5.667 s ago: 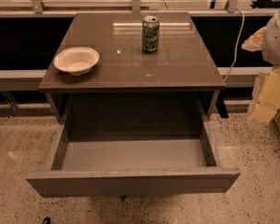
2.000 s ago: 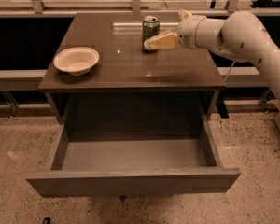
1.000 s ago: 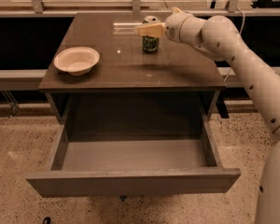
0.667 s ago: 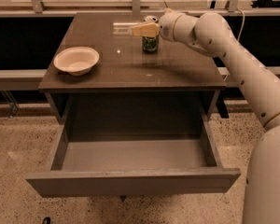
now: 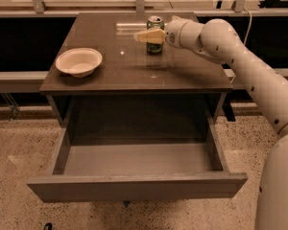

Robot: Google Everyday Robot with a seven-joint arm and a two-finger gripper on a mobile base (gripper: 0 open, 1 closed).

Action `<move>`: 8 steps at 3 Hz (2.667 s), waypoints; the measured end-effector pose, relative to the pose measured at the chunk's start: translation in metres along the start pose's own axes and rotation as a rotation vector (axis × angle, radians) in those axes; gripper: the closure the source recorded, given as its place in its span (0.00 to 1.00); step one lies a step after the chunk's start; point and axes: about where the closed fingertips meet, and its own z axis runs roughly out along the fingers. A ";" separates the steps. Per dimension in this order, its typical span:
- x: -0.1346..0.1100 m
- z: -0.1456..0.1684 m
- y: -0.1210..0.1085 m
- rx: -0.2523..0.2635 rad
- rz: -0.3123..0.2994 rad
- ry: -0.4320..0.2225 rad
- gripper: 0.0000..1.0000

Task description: Place green can into top drawer

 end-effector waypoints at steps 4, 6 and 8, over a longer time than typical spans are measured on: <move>-0.015 0.025 -0.013 -0.039 -0.079 -0.005 0.99; -0.044 -0.033 0.021 -0.209 -0.142 -0.069 1.00; 0.000 -0.064 0.086 -0.338 -0.126 -0.014 1.00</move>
Offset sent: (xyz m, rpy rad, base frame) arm 0.0102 -0.0153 0.0046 -0.0535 -0.0402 -0.0011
